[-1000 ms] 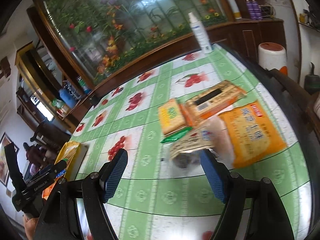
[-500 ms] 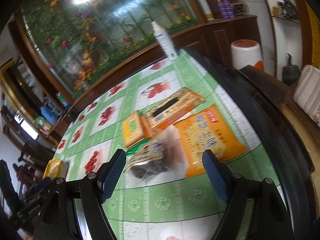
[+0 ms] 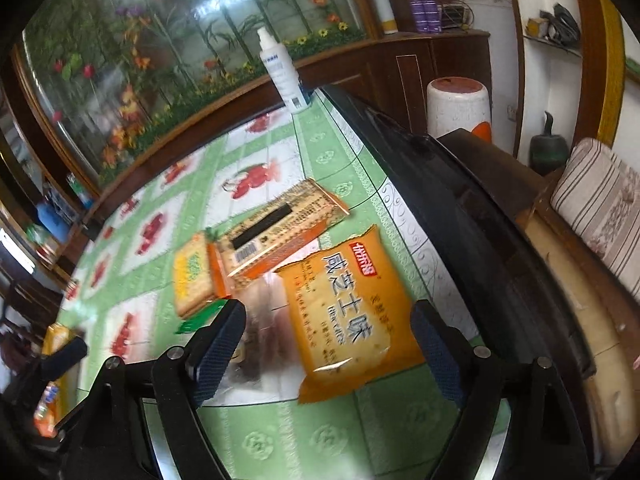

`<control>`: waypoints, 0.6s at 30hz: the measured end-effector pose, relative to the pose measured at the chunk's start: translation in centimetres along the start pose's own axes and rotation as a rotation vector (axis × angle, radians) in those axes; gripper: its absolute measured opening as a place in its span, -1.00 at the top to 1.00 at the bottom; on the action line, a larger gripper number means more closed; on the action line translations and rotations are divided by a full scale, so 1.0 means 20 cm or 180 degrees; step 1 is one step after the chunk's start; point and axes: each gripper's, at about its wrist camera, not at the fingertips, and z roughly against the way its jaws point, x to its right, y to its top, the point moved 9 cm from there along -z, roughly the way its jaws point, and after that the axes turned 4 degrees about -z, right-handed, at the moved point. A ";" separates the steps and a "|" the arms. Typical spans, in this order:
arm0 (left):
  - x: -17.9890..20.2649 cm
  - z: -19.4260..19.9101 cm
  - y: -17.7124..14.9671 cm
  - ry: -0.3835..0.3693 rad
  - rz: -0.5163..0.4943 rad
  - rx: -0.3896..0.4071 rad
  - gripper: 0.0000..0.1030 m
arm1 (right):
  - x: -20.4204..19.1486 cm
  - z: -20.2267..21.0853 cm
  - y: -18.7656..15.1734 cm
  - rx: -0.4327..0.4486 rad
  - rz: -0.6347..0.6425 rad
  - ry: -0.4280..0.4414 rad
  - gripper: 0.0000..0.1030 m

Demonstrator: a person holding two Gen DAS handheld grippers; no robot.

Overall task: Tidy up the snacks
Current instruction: 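Move both open tools toward the remaining packs on the table, then grasp clear plum bag with left tool while right tool grasps orange cheese pack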

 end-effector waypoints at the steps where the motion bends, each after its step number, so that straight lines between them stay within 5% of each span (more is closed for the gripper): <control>1: 0.00 -0.01 -0.01 -0.0013 -0.0017 -0.0017 -0.60 | 0.01 -0.02 0.00 -0.0023 0.0023 -0.0033 -0.69; 8: -0.01 -0.05 -0.01 -0.0016 -0.0090 -0.0119 -0.60 | 0.00 -0.13 -0.04 -0.0221 0.0340 -0.0386 -0.75; 18: -0.08 -0.04 -0.10 0.0055 -0.0292 -0.0266 -0.60 | -0.28 -0.15 -0.16 -0.0377 0.0888 0.0009 -0.65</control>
